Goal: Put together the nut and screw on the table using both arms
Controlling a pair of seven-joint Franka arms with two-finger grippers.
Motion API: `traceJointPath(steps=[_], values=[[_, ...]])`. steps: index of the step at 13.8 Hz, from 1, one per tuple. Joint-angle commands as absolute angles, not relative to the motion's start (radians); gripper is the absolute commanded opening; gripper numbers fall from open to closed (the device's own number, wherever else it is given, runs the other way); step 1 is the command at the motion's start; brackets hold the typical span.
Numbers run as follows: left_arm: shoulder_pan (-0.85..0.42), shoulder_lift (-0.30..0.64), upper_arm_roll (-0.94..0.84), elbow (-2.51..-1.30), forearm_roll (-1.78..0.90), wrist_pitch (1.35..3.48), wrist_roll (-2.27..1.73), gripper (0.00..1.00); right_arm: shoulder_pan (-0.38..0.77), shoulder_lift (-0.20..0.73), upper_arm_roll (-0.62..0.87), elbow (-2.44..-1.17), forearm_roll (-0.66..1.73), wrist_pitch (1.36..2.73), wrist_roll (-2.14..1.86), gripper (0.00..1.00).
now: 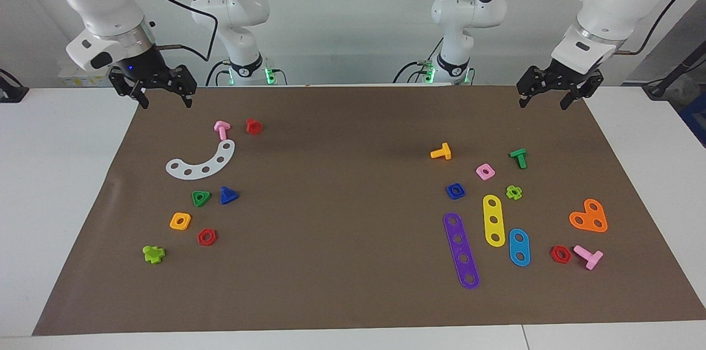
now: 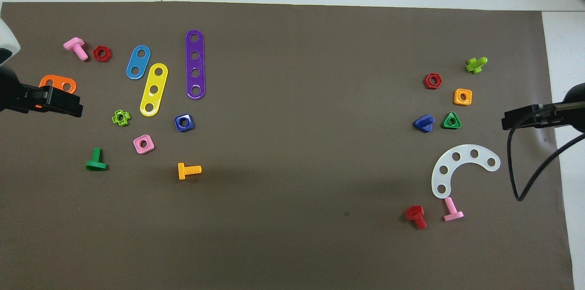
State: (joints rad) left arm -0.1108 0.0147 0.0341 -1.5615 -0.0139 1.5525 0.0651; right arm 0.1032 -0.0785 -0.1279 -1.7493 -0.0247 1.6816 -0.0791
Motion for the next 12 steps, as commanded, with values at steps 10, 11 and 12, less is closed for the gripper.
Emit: traceJointPath(steps=[10,11,12], values=[[-0.229,0.078,0.026,-2.018,-0.080,2.158,-0.339,0.95,0.133,0.155,-0.121,-2.059,0.106,2.293,-0.357,0.99],[-0.232,0.107,0.026,-2.019,-0.081,2.183,-0.375,0.94,0.146,0.179,-0.121,-2.065,0.106,2.331,-0.359,0.97],[-0.235,0.135,0.026,-2.019,-0.080,2.218,-0.430,0.90,0.146,0.205,-0.121,-2.068,0.106,2.365,-0.359,0.97]])
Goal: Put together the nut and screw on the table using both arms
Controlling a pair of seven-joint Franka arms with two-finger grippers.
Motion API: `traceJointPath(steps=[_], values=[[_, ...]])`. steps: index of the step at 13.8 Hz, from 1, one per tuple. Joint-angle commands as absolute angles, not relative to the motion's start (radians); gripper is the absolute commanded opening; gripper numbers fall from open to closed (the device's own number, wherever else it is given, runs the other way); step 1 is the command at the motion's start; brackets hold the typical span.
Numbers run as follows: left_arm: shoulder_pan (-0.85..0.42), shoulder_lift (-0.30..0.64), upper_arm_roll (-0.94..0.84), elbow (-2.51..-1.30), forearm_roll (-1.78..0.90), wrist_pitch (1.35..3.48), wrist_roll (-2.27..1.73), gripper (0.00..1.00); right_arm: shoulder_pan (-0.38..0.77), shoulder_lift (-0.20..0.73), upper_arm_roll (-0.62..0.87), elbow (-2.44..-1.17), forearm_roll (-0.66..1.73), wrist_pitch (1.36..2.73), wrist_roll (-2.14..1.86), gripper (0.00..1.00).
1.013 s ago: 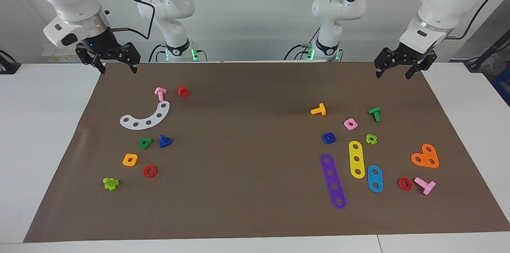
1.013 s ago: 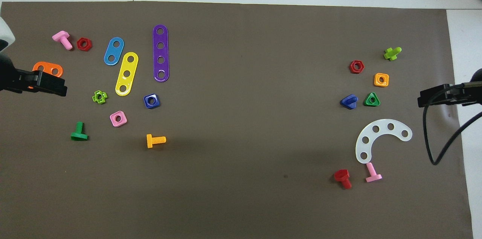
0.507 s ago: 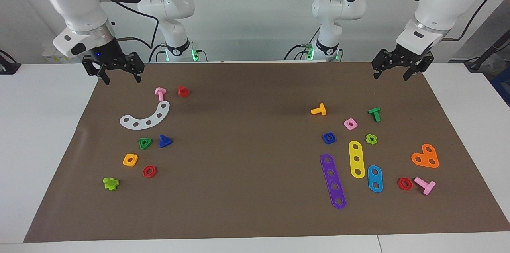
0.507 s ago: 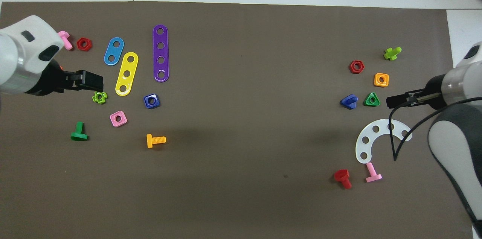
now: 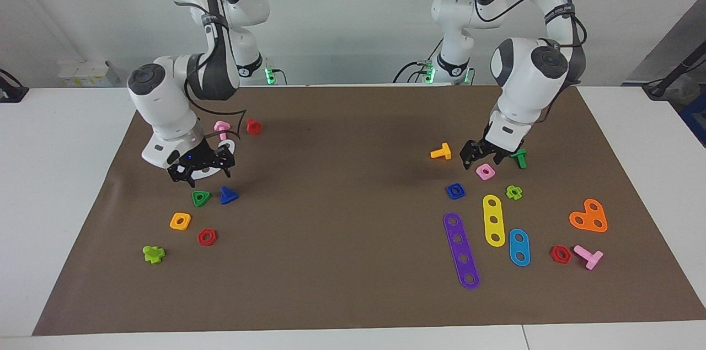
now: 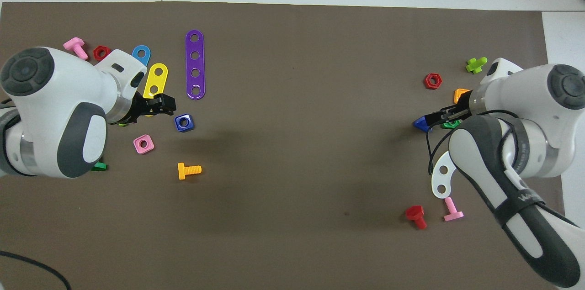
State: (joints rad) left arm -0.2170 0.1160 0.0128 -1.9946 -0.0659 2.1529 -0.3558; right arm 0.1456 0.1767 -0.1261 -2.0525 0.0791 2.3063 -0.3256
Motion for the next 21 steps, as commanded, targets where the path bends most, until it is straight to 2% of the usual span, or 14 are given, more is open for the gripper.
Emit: traceJointPath(steps=[1,3,6,8,12,13,14,15,18,20,21], values=[[-0.257,0.167,0.026,-2.019,-0.080,2.264,-0.499,0.84,0.149,0.228,-0.121,-2.069,0.106,2.399,-0.359,0.95],[-0.270,0.205,0.028,-2.022,-0.080,2.324,-0.555,0.81,0.158,0.245,-0.121,-2.071,0.106,2.425,-0.359,0.90],[-0.287,0.256,0.031,-2.028,-0.071,2.361,-0.549,0.76,0.156,0.245,-0.121,-2.104,0.106,2.439,-0.387,0.63],[-0.290,0.284,0.031,-2.029,-0.048,2.379,-0.529,0.76,0.153,0.244,-0.121,-2.118,0.106,2.442,-0.390,0.51],[-0.290,0.290,0.031,-2.058,-0.022,2.381,-0.496,0.73,0.152,0.242,-0.121,-2.123,0.106,2.444,-0.391,0.44],[-0.290,0.288,0.031,-2.065,-0.008,2.378,-0.495,0.71,0.150,0.242,-0.121,-2.126,0.106,2.445,-0.403,0.40],[-0.290,0.288,0.031,-2.063,-0.002,2.372,-0.495,0.67,0.147,0.242,-0.121,-2.126,0.106,2.448,-0.414,0.13],[-0.290,0.288,0.031,-2.063,-0.002,2.370,-0.494,0.61,0.147,0.242,-0.121,-2.126,0.106,2.448,-0.405,0.00],[-0.290,0.288,0.031,-2.063,-0.002,2.367,-0.486,0.37,0.152,0.245,-0.121,-2.118,0.107,2.453,-0.361,0.00],[-0.290,0.288,0.031,-2.059,0.018,2.355,-0.479,0.14,0.159,0.245,-0.121,-2.085,0.107,2.438,-0.325,0.00],[-0.290,0.287,0.029,-2.049,0.052,2.335,-0.477,0.10,0.178,0.244,-0.120,-2.054,0.107,2.419,-0.284,0.00]])
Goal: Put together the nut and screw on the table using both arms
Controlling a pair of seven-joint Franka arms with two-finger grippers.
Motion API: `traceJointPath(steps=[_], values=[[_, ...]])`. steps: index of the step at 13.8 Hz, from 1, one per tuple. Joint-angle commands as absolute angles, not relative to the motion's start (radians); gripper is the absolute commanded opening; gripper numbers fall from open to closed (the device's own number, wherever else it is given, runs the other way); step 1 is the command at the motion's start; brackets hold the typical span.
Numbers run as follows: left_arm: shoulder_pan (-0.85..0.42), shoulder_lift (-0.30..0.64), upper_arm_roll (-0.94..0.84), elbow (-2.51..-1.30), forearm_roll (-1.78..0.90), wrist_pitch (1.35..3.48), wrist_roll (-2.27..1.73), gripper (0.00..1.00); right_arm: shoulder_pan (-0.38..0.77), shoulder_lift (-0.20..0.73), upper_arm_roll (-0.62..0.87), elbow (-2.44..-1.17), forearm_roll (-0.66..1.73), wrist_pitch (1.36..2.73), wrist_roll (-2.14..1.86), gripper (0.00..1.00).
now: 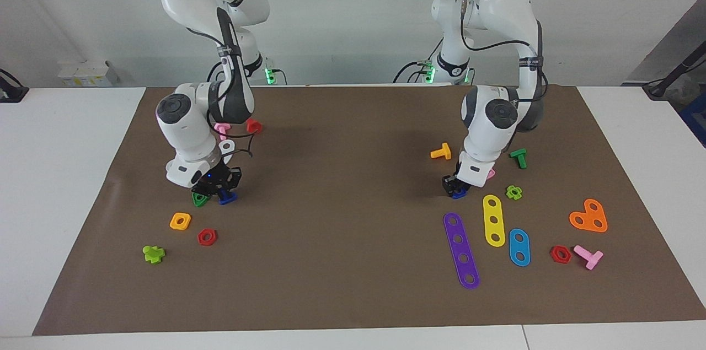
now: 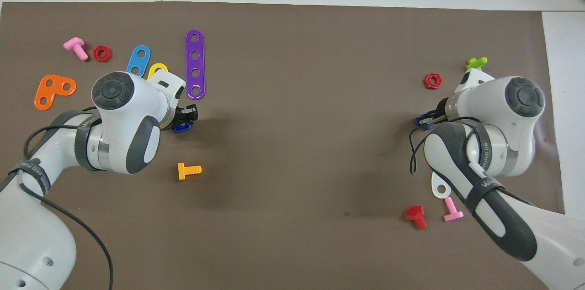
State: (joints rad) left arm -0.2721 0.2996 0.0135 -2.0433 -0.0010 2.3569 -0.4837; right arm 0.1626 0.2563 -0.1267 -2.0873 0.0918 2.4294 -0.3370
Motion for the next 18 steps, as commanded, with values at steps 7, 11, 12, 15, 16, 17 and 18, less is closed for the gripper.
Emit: traceJointPath(steps=[7,11,12,15,16,17,18], values=[[-0.313,0.331,0.026,-1.826,0.066,2.145,-0.476,0.01,0.472,0.360,-0.121,-1.719,0.103,2.347,0.246,0.00],[-0.311,0.331,0.025,-1.770,0.057,2.097,-0.474,0.01,0.577,0.532,-0.121,-1.527,0.091,2.353,0.466,0.00],[-0.310,0.331,0.025,-1.755,0.055,2.085,-0.472,0.01,0.587,0.593,-0.120,-1.463,0.086,2.358,0.519,0.00],[-0.310,0.331,0.025,-1.741,0.041,2.069,-0.471,0.02,0.640,0.693,-0.121,-1.379,0.083,2.367,0.618,0.00],[-0.310,0.331,0.025,-1.740,0.038,2.069,-0.471,0.02,0.658,0.695,-0.120,-1.382,0.089,2.390,0.618,0.00],[-0.311,0.331,0.025,-1.740,0.029,2.069,-0.472,0.02,0.667,0.689,-0.120,-1.399,0.089,2.410,0.618,0.00],[-0.313,0.331,0.025,-1.736,0.009,2.069,-0.474,0.02,0.670,0.684,-0.120,-1.416,0.089,2.410,0.618,0.00]])
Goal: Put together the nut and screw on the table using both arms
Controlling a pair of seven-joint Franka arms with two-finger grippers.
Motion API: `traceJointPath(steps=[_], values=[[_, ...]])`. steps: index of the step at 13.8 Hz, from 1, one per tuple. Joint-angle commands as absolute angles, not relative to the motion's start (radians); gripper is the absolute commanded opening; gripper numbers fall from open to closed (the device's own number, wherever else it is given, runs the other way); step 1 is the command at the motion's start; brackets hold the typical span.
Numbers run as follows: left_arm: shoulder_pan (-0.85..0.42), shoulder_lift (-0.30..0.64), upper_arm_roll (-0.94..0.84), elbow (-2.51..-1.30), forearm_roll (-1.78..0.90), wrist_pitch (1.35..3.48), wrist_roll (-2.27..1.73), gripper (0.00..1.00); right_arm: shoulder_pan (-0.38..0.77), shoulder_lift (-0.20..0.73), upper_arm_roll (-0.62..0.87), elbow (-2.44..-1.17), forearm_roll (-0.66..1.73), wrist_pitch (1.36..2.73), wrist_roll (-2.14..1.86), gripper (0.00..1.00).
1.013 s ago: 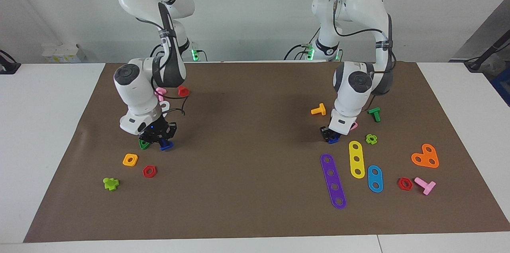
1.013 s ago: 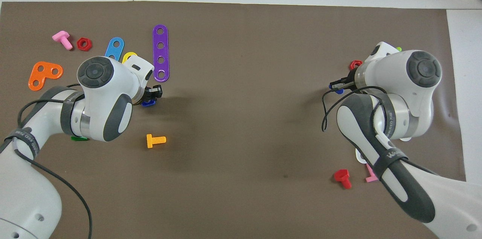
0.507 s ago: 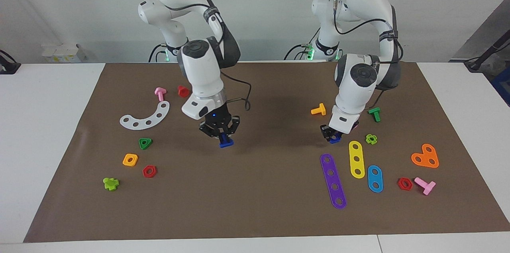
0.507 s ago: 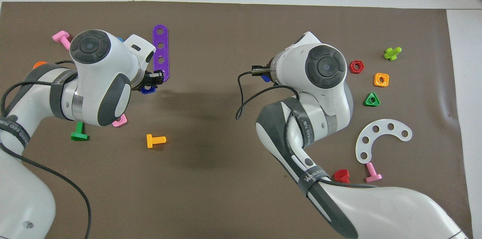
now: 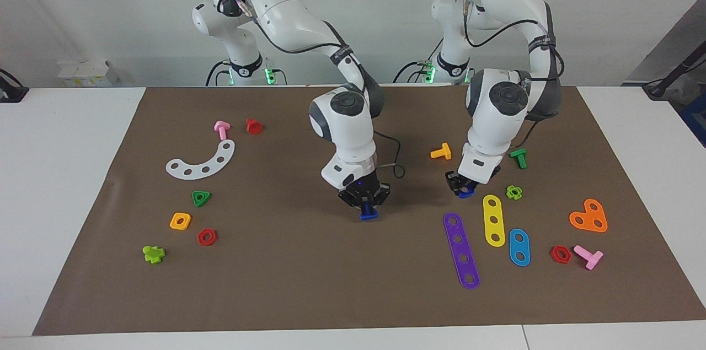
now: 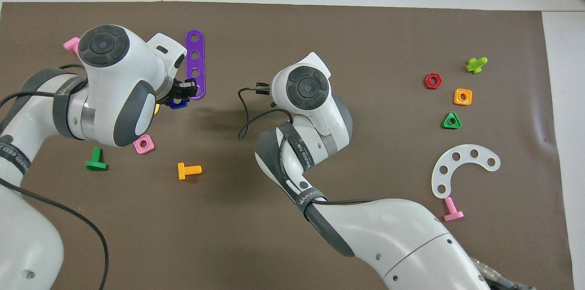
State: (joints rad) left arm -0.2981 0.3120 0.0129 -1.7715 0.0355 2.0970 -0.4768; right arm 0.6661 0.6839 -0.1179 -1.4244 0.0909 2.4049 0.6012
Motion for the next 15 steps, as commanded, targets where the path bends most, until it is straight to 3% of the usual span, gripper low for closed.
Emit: traceJointPath(steps=[1,5,6,7,8,9,11,15], values=[[-0.314,0.334,0.025,-1.712,-0.015,2.069,-0.474,0.02,0.672,0.681,-0.120,-1.426,0.089,2.408,0.618,0.00],[-0.342,0.365,0.026,-1.645,-0.080,2.069,-0.483,0.02,0.670,0.673,-0.120,-1.482,0.089,2.425,0.618,0.00],[-0.347,0.371,0.026,-1.629,-0.081,2.068,-0.485,0.02,0.670,0.667,-0.120,-1.491,0.089,2.425,0.618,0.09],[-0.348,0.374,0.026,-1.623,-0.084,2.069,-0.486,0.02,0.672,0.666,-0.121,-1.491,0.087,2.422,0.620,0.41],[-0.350,0.376,0.026,-1.623,-0.089,2.068,-0.488,0.02,0.673,0.666,-0.121,-1.488,0.084,2.413,0.621,0.88],[-0.363,0.376,0.026,-1.623,-0.090,2.068,-0.492,0.02,0.673,0.666,-0.123,-1.483,0.083,2.411,0.621,1.00],[-0.376,0.391,0.028,-1.603,-0.113,2.074,-0.528,0.02,0.664,0.644,-0.129,-1.482,0.080,2.407,0.612,1.00],[-0.435,0.463,0.028,-1.481,-0.115,2.066,-0.627,0.01,0.583,0.501,-0.132,-1.509,0.080,2.271,0.540,1.00]])
